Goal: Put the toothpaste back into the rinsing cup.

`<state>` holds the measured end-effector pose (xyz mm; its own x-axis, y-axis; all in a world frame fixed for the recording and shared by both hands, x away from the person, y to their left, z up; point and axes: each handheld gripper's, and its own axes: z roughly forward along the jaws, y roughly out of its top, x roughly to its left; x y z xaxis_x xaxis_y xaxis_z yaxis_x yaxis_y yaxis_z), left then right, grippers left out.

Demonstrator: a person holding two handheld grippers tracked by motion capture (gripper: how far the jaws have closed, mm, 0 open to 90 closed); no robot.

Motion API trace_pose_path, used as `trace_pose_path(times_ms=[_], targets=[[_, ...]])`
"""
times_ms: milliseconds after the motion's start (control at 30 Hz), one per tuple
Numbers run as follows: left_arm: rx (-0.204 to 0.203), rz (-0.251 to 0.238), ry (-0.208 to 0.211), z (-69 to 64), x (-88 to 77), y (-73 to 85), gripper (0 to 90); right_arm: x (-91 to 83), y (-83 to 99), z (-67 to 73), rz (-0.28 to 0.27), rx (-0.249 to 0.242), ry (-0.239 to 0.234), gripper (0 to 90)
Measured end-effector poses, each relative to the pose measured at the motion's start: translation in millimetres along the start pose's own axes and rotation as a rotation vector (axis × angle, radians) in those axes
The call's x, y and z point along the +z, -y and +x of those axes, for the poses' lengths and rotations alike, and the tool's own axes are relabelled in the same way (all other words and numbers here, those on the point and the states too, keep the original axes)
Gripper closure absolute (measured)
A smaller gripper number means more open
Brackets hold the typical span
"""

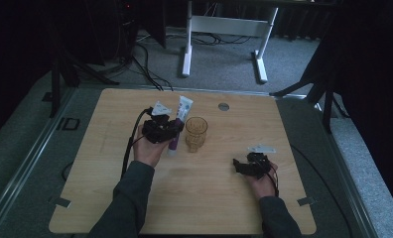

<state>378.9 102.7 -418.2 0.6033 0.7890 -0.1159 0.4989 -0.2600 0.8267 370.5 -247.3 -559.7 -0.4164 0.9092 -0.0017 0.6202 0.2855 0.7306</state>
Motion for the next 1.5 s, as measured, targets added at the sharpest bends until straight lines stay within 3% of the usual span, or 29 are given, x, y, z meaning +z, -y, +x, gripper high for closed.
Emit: trace_pose_path(times_ms=[667, 1200, 1500], targets=[[-0.041, -0.011, 0.024, 6.6, 3.8, -2.1, 71.8, 0.0, 0.0, -0.2, 0.001, -0.002, 0.000, 22.4], [-0.031, -0.026, 0.021, 6.4, 8.7, -11.7, 71.7, 0.0, 0.0, -0.1, 0.000, -0.001, 0.000, 22.4], [-0.046, -0.044, 0.022, 6.9, 10.1, -12.0, 71.7, 0.0, 0.0, -0.1, 0.000, -0.002, 0.000, 22.4]])
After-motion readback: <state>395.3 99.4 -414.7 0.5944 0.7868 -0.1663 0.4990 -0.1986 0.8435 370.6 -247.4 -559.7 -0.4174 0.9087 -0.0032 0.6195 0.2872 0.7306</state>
